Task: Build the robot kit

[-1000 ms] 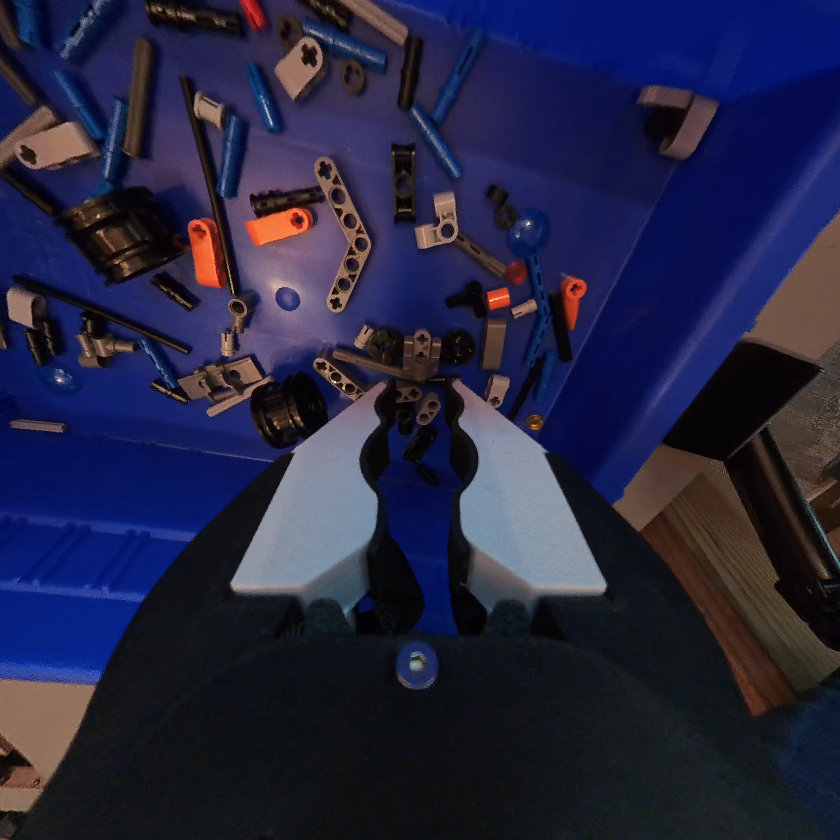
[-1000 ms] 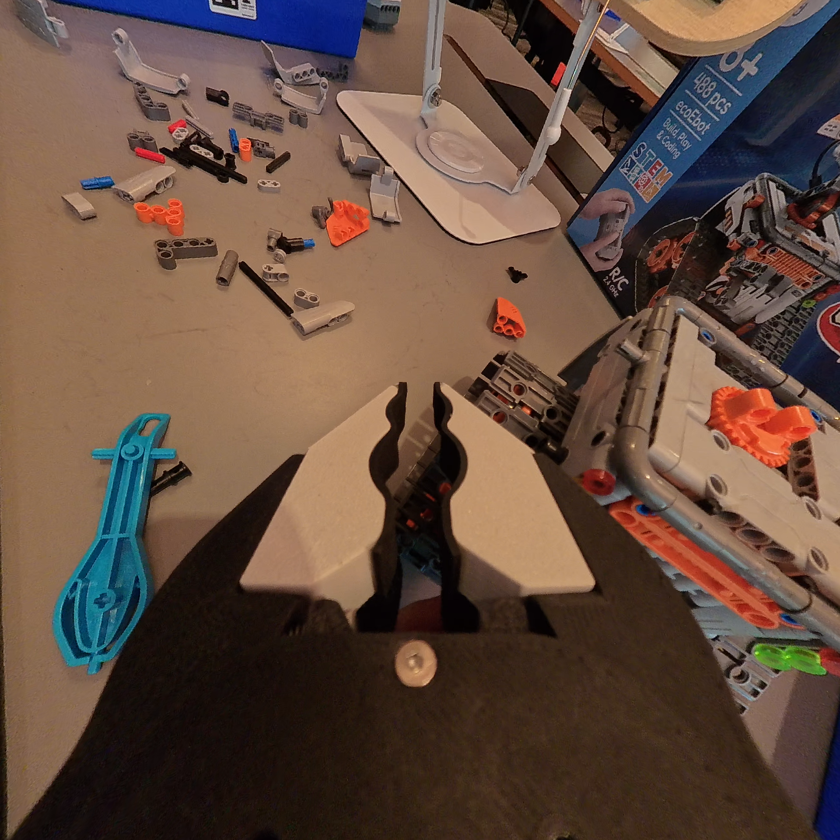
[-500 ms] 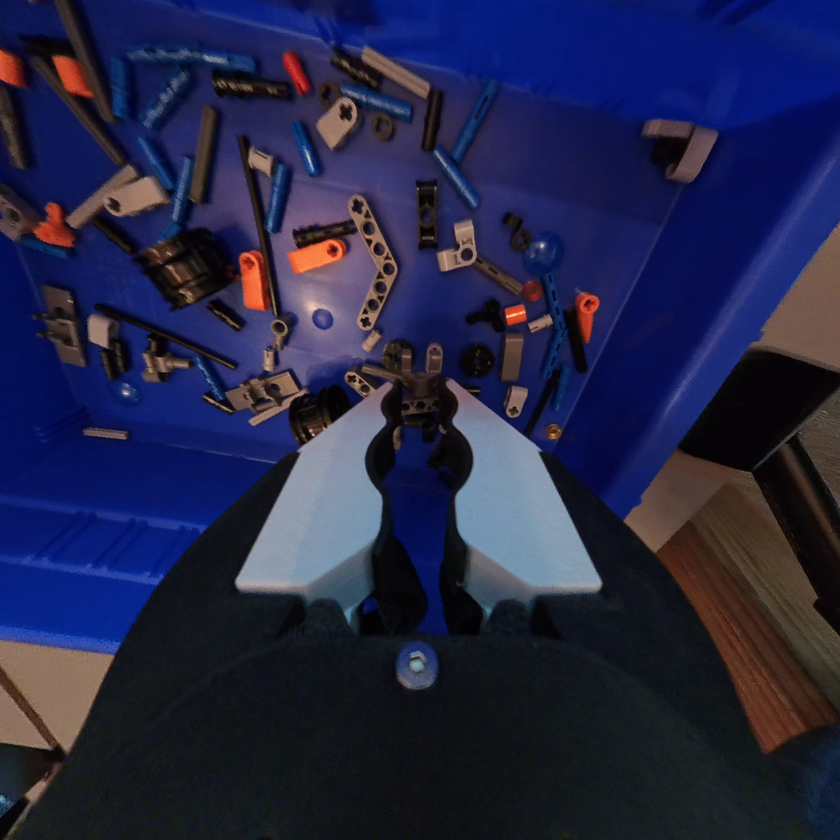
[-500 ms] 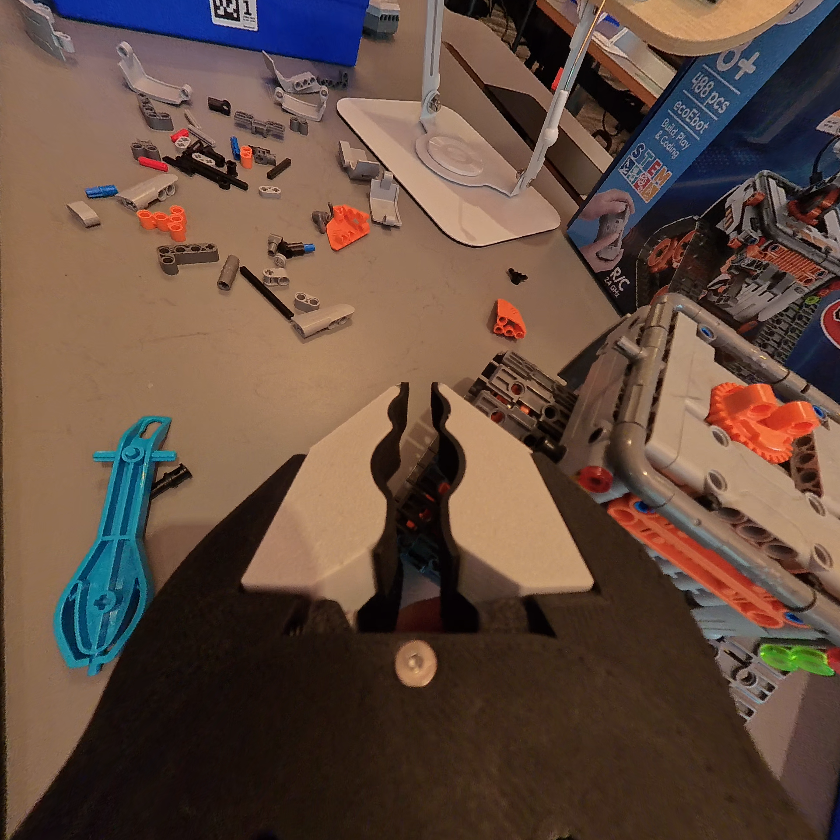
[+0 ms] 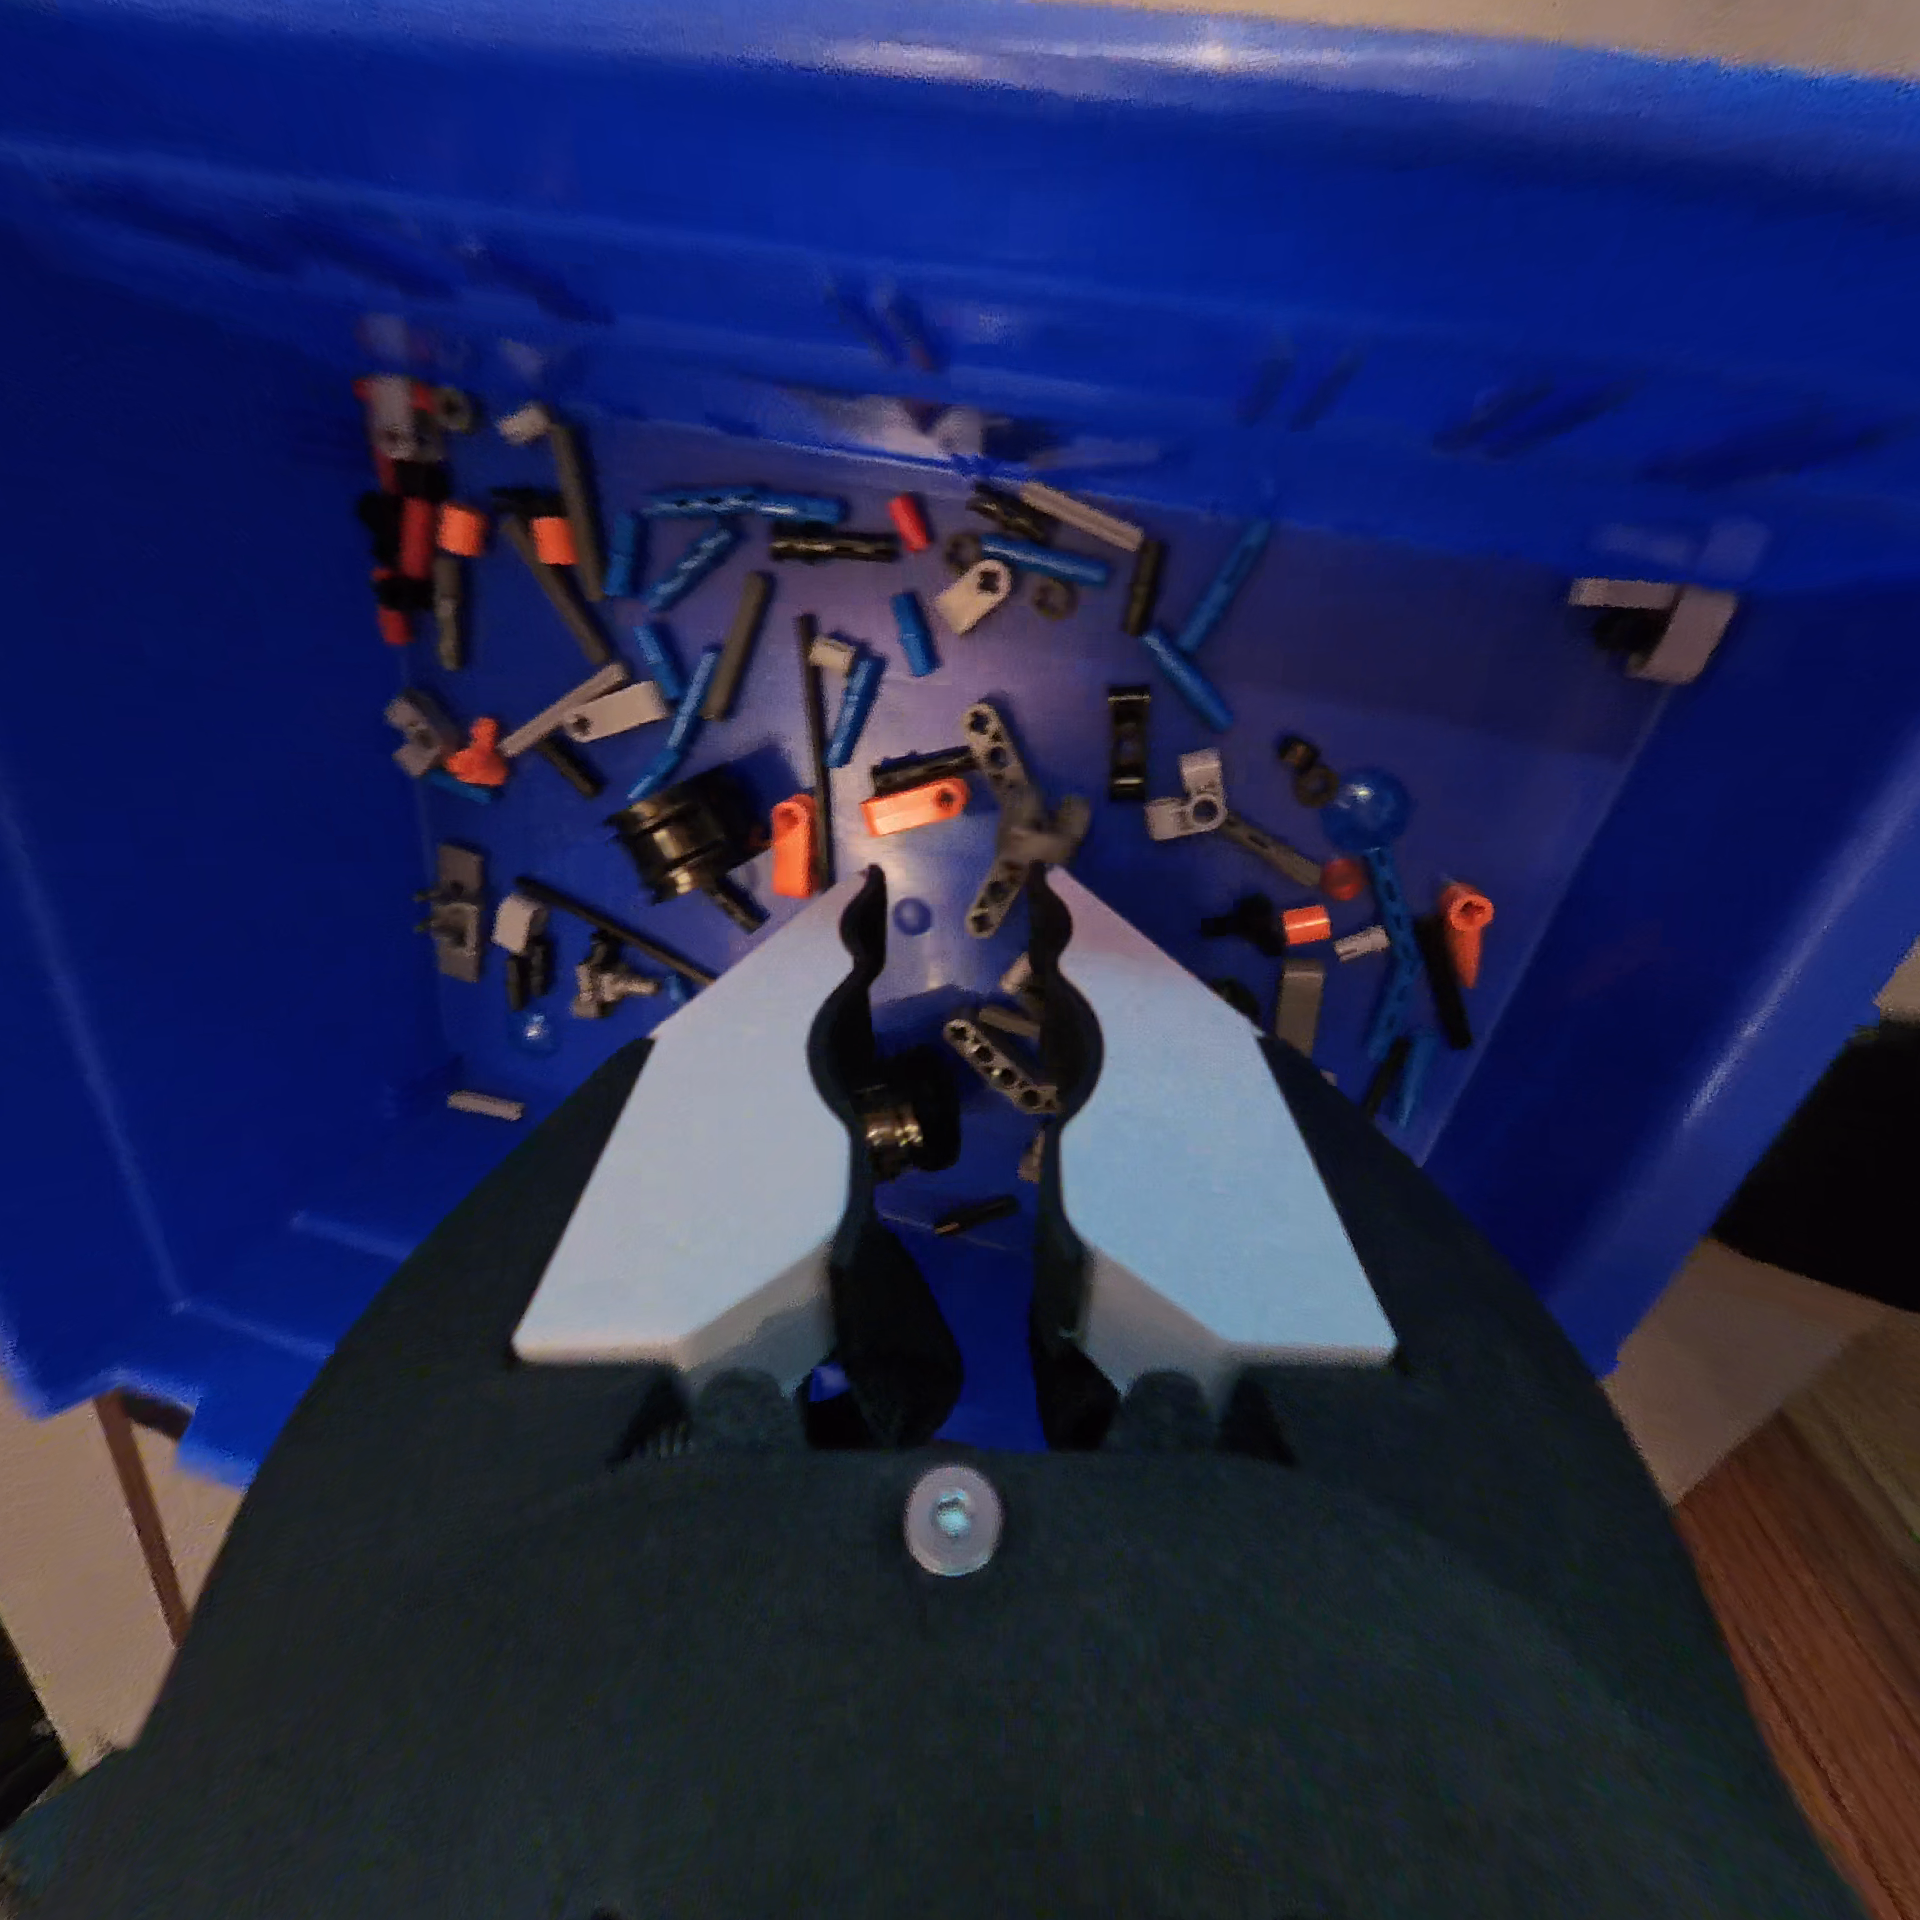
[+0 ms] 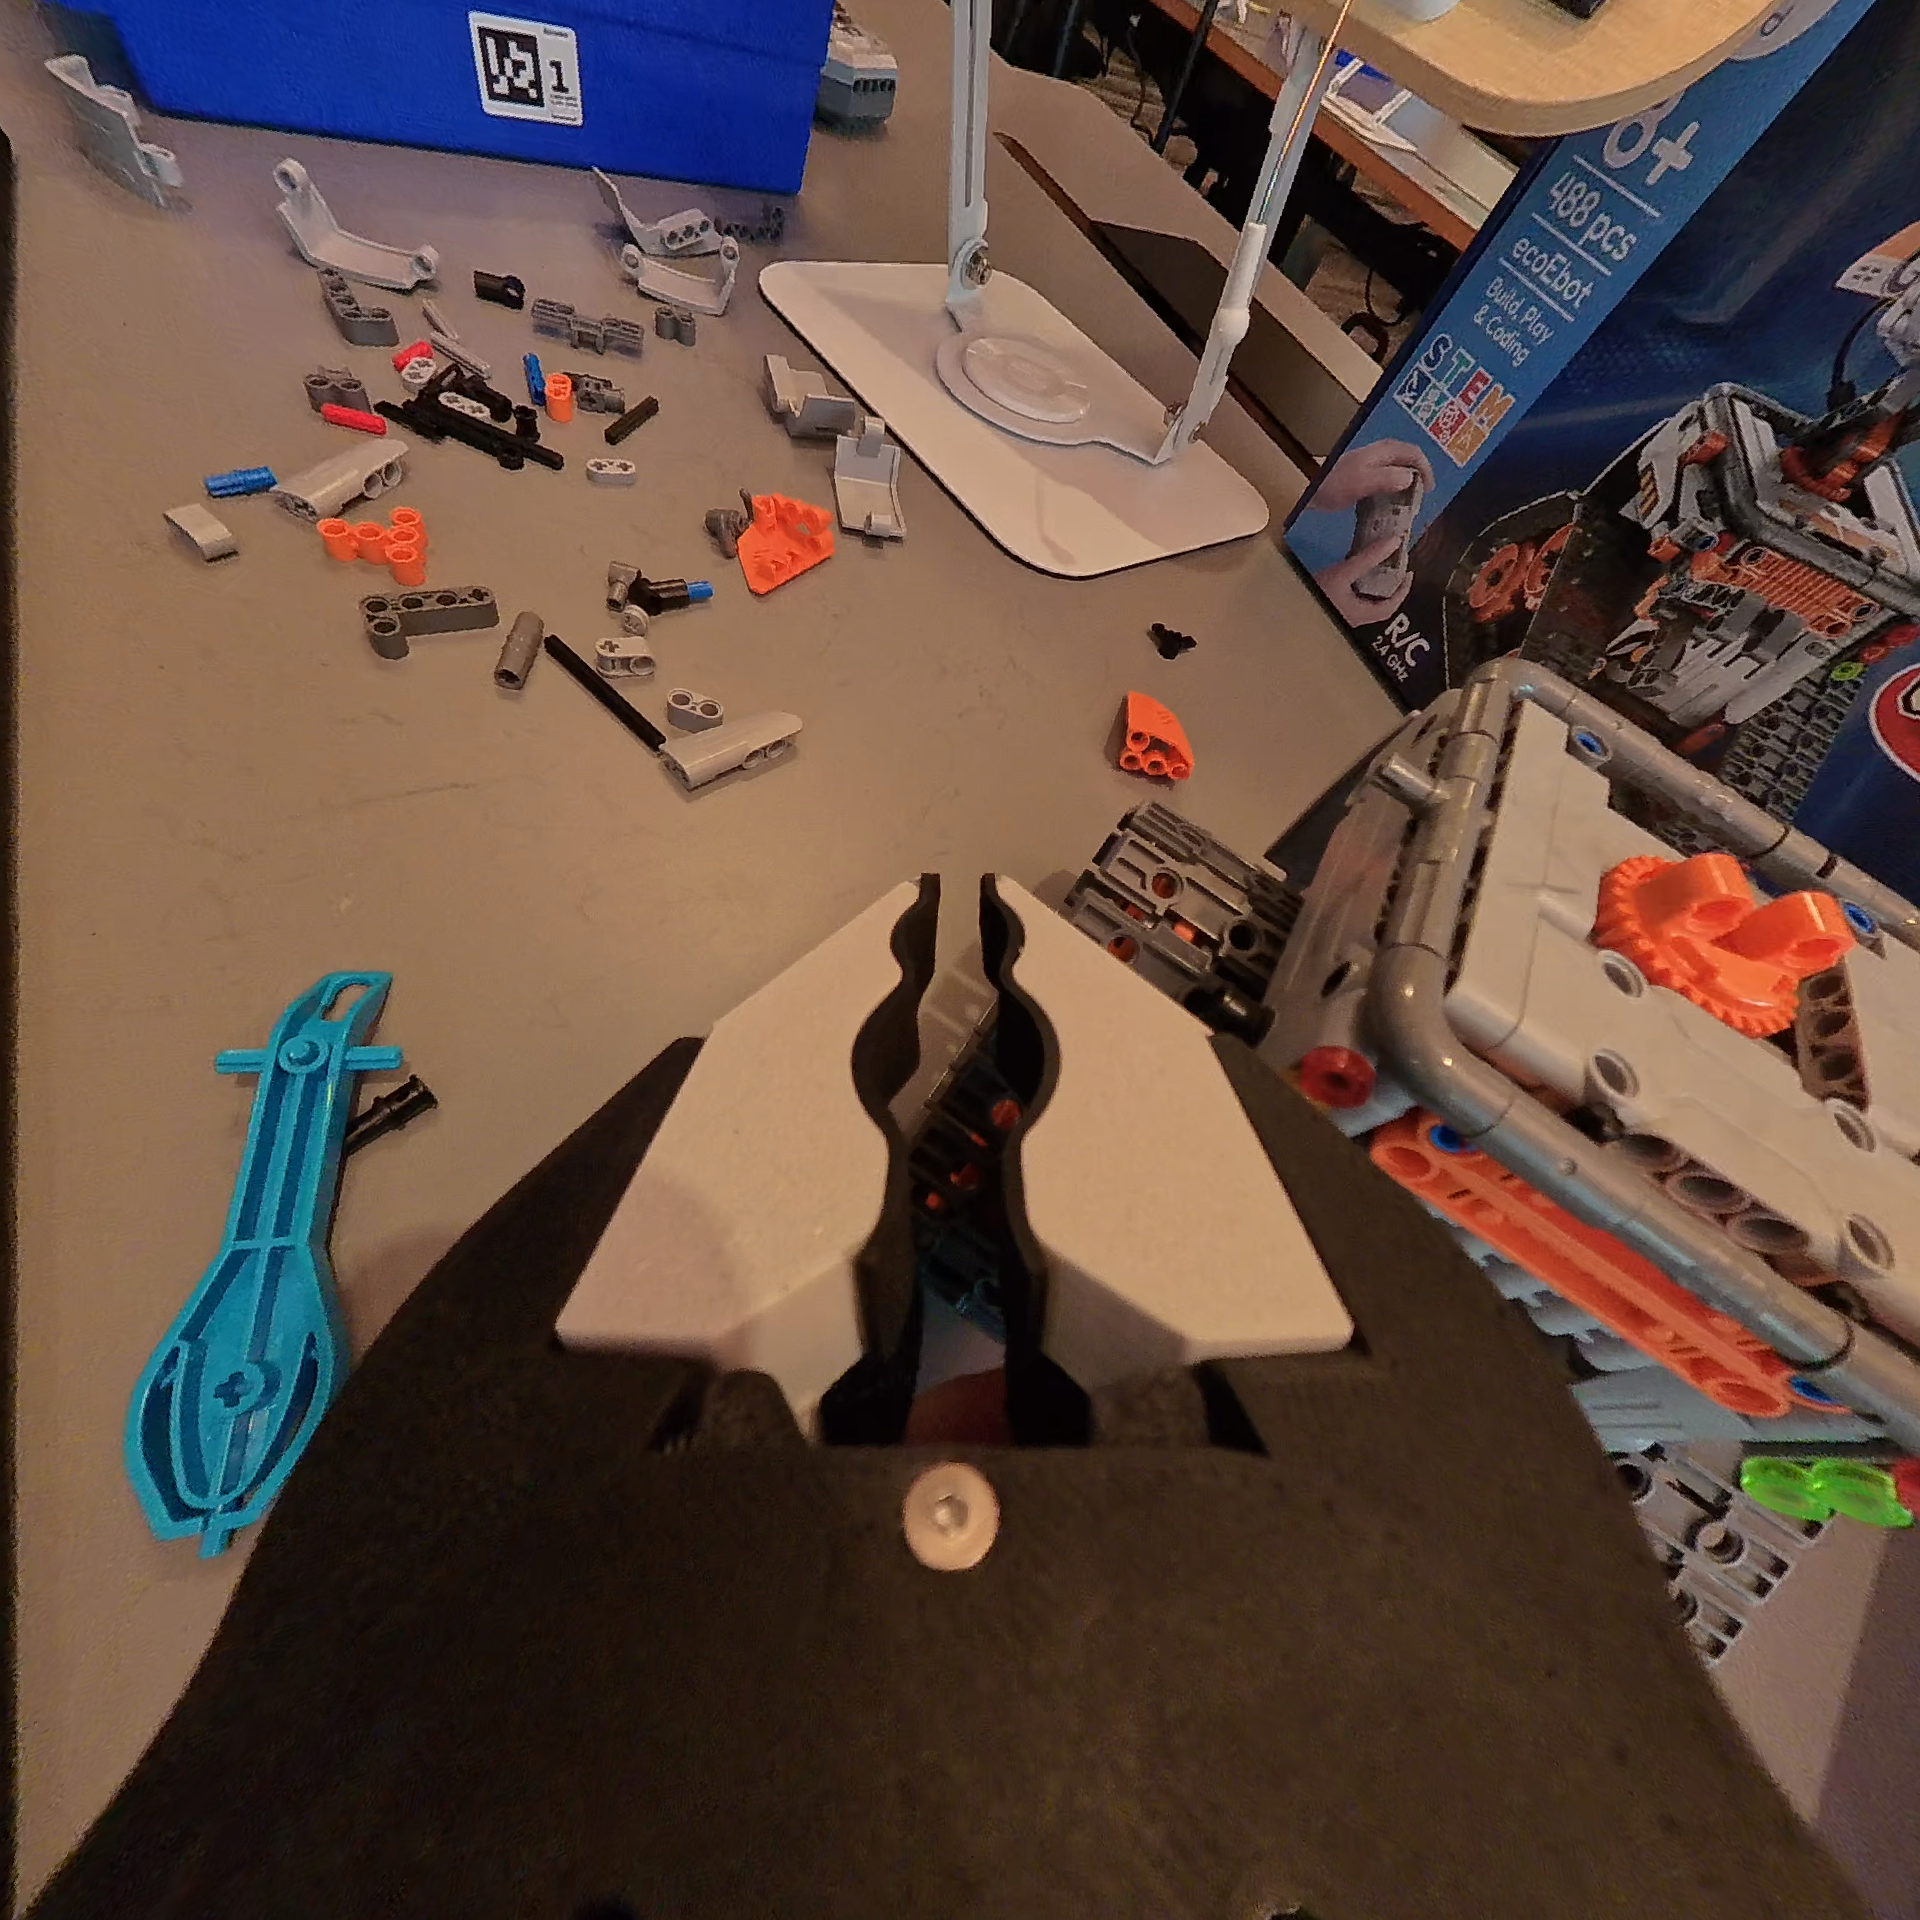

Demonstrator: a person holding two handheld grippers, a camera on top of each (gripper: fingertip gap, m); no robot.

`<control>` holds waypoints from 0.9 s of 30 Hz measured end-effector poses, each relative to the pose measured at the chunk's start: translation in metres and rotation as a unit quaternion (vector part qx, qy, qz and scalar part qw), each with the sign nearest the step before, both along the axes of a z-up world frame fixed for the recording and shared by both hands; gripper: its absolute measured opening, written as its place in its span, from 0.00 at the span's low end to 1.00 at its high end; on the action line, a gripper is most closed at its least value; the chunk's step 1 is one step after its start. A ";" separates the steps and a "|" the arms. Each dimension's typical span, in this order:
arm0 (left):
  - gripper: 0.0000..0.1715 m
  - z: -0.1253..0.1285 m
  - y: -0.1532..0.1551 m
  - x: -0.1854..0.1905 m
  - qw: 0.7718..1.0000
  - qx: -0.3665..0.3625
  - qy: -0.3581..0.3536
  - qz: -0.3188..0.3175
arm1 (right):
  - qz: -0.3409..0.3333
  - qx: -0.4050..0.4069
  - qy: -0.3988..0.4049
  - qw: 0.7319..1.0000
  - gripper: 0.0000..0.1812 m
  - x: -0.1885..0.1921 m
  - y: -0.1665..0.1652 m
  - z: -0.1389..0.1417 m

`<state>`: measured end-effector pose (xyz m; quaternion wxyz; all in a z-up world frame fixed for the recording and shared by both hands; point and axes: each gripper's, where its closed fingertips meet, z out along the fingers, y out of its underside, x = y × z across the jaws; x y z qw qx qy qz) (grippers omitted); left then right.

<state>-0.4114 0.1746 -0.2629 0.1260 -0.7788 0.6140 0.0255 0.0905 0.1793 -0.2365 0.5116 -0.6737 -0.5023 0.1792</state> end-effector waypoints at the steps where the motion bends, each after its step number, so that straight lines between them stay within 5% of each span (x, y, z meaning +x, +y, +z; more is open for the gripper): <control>1: 0.15 0.008 0.004 -0.002 1.000 0.010 -0.011 0.009 | 0.000 0.000 0.000 1.000 0.03 0.000 0.000 0.000; 11: 0.14 0.056 0.043 -0.028 0.988 0.122 -0.054 0.084 | 0.000 -0.001 0.001 1.000 0.03 0.000 0.001 0.000; 27: 0.15 0.014 0.051 -0.014 0.992 0.074 -0.051 0.085 | 0.001 0.001 -0.002 1.000 0.03 0.000 0.001 0.000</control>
